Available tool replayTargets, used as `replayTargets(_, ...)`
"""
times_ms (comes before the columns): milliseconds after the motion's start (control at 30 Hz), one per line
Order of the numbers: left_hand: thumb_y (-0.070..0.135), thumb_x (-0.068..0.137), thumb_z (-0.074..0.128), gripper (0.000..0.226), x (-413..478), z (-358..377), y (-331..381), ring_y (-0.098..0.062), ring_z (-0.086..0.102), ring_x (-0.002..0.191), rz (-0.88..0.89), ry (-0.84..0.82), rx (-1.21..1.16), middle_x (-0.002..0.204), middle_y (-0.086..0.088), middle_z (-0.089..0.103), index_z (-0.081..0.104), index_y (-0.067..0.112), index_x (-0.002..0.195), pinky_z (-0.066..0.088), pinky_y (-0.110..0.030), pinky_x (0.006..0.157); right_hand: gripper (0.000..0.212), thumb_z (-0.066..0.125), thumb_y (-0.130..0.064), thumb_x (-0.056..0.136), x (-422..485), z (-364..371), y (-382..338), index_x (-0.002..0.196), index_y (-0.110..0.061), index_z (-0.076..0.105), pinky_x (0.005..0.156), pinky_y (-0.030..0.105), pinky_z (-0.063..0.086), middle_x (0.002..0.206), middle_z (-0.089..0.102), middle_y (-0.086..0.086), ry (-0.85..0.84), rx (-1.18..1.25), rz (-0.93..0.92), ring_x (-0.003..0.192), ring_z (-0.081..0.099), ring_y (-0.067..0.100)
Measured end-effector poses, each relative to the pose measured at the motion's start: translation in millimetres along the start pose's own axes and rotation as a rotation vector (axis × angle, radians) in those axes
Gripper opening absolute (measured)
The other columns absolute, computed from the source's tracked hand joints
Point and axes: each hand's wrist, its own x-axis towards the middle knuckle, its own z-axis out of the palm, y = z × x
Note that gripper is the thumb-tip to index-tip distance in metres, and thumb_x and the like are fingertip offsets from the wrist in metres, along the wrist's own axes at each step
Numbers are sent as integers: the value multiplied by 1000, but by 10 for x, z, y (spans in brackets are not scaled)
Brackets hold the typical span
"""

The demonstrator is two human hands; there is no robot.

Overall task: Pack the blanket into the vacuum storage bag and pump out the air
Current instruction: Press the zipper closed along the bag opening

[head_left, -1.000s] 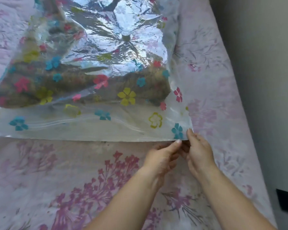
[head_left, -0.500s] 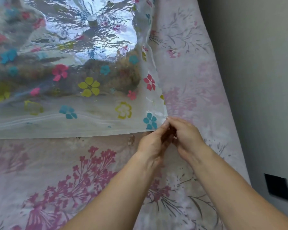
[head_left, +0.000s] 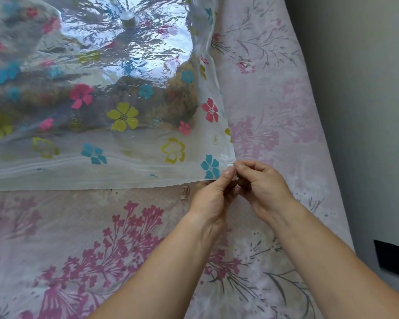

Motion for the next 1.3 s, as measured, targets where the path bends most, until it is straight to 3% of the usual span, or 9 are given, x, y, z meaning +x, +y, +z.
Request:
replayTargets(100,6,94,72,5,-7,12,14,-10,70,70,-13,4,5,81,-3,74,77,7,94,60,-20,67,10,69,-12,92,4,-17,-5,86,-12,76,56,23,51,69,70,0,5,-1,23,55,59,5)
replayTargets(267,6,94,72,3,-15,76,-12,-9,69,66,-7,35,-13,79,-3,74,75,6,94,57,-19,62,10,67,-10,94,24,23,-28,86,-8,73,62,28,51,73,72,7,39,72,41,62,64,13)
replayTargets(400,7,96,71,9,-12,107,-47,-10,69,67,21,88,-53,83,-6,74,74,3,103,56,-20,60,12,66,-12,96,35,42,29,88,-8,75,66,31,56,84,78,11,101,-121,-93,77,74,22)
replayTargets(500,5,95,71,3,-15,105,-43,-9,68,60,37,112,-66,74,-3,74,74,4,96,57,-20,57,18,64,-14,98,38,27,57,85,-13,77,69,31,56,84,78,8,106,-242,-157,79,75,22)
replayTargets(667,4,95,71,1,-40,67,-1,-9,67,56,42,130,-81,70,-2,72,71,4,94,57,-20,54,21,61,-14,99,25,44,69,83,-16,75,63,27,56,79,78,3,111,-338,-210,73,74,16)
replayTargets(767,3,95,70,5,-50,79,-10,-8,66,53,59,145,-98,67,-1,71,71,4,90,55,-20,51,20,63,-16,99,20,66,88,83,-15,74,68,33,61,80,77,4,141,-362,-202,76,75,20)
replayTargets(900,6,94,73,7,-49,138,-68,-8,64,54,62,174,-121,67,-1,69,72,6,88,55,-20,54,15,67,-15,96,9,34,59,83,-15,75,68,30,61,79,77,3,132,-299,-206,74,75,18)
replayTargets(1033,8,92,75,4,-30,127,-61,-12,68,62,73,145,-81,75,-5,72,73,5,91,56,-21,57,10,72,-12,91,-14,-32,57,82,-15,75,65,28,57,67,70,0,78,-235,-161,64,64,13)
replayTargets(1300,5,94,73,17,-28,95,-45,-13,64,54,138,173,-47,65,-6,66,67,4,78,53,-22,51,14,67,-6,94,-19,25,101,83,-11,74,63,26,60,63,70,-2,93,-260,-171,59,64,8)
